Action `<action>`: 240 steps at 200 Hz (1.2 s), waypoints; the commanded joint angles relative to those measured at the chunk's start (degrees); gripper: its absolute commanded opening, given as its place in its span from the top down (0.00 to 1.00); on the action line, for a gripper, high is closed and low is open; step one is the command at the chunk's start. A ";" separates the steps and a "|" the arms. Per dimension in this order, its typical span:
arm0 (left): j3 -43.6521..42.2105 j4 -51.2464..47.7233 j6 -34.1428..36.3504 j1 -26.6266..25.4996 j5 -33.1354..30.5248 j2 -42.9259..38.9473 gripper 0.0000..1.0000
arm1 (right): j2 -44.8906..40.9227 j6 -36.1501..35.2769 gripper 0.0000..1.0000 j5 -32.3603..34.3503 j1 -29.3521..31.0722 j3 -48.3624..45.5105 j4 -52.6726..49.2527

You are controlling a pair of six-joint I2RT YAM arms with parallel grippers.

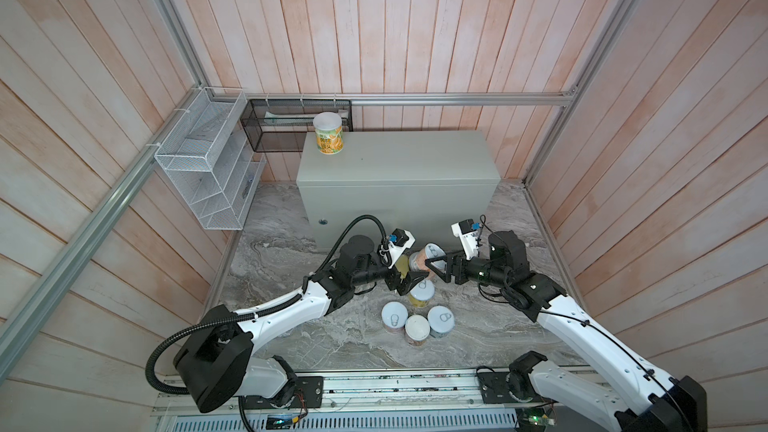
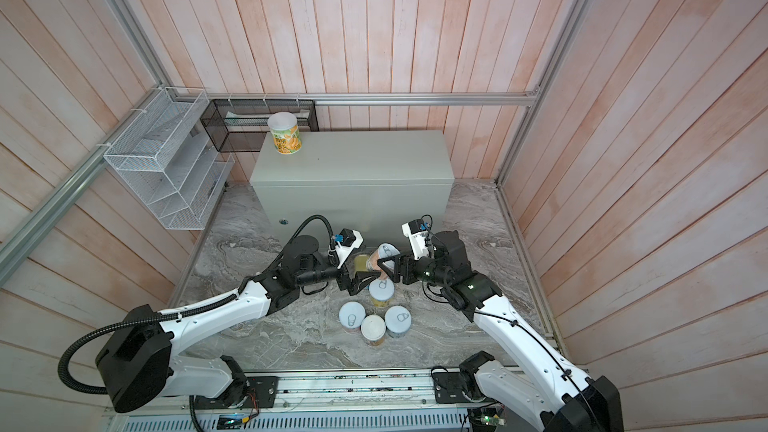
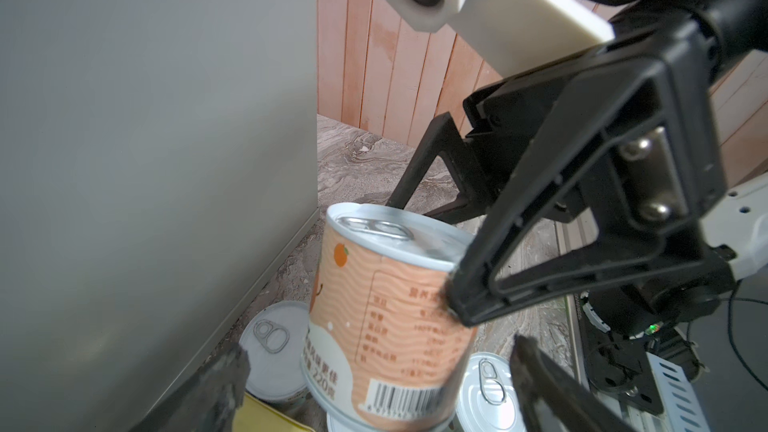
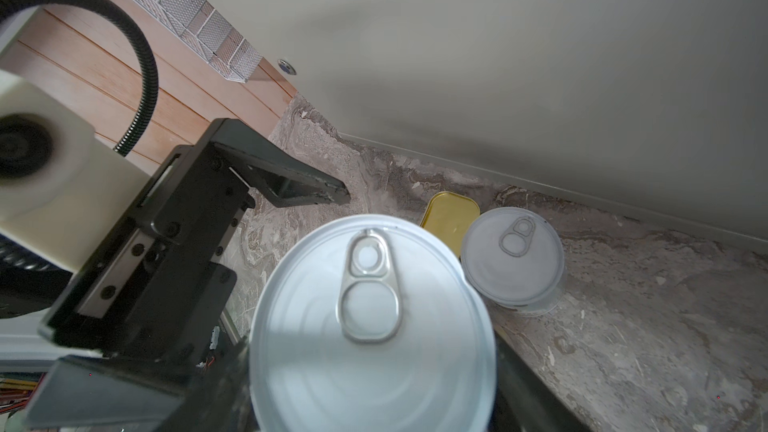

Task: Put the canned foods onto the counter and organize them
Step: 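Close the left gripper on the can held by the right gripper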

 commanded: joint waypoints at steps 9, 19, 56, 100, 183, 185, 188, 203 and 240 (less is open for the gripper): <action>2.18 2.78 0.60 -0.35 1.87 1.58 0.00 | -0.52 1.30 0.39 -2.89 -0.42 0.44 5.03; 2.50 2.71 0.54 -0.37 1.78 2.21 0.00 | -0.35 1.49 0.39 -3.30 -0.45 0.37 5.33; 3.92 1.27 1.21 -0.69 1.31 3.96 0.00 | 0.45 2.62 0.39 -4.14 -0.59 -0.78 6.68; 4.49 -0.45 2.23 -1.14 -0.11 4.28 0.01 | 1.84 3.83 0.40 -5.27 -0.72 -1.32 8.35; 4.27 -1.60 3.00 -1.32 -1.74 4.94 0.04 | 4.87 4.77 0.40 -7.51 -0.94 0.41 9.98; 4.32 -1.56 3.08 -1.32 -1.76 4.99 0.04 | 4.89 4.85 0.40 -7.53 -0.91 0.36 10.04; 4.40 -1.53 3.06 -1.32 -1.77 5.14 0.05 | 4.92 4.95 0.40 -7.61 -0.92 0.36 10.11; 4.86 -1.67 3.14 -1.32 -1.19 5.91 0.06 | 5.02 5.41 0.40 -7.63 -0.92 0.43 10.40; 6.08 -3.93 4.28 -1.32 -2.37 7.13 0.08 | 4.48 5.53 0.41 -6.92 -0.90 0.82 10.33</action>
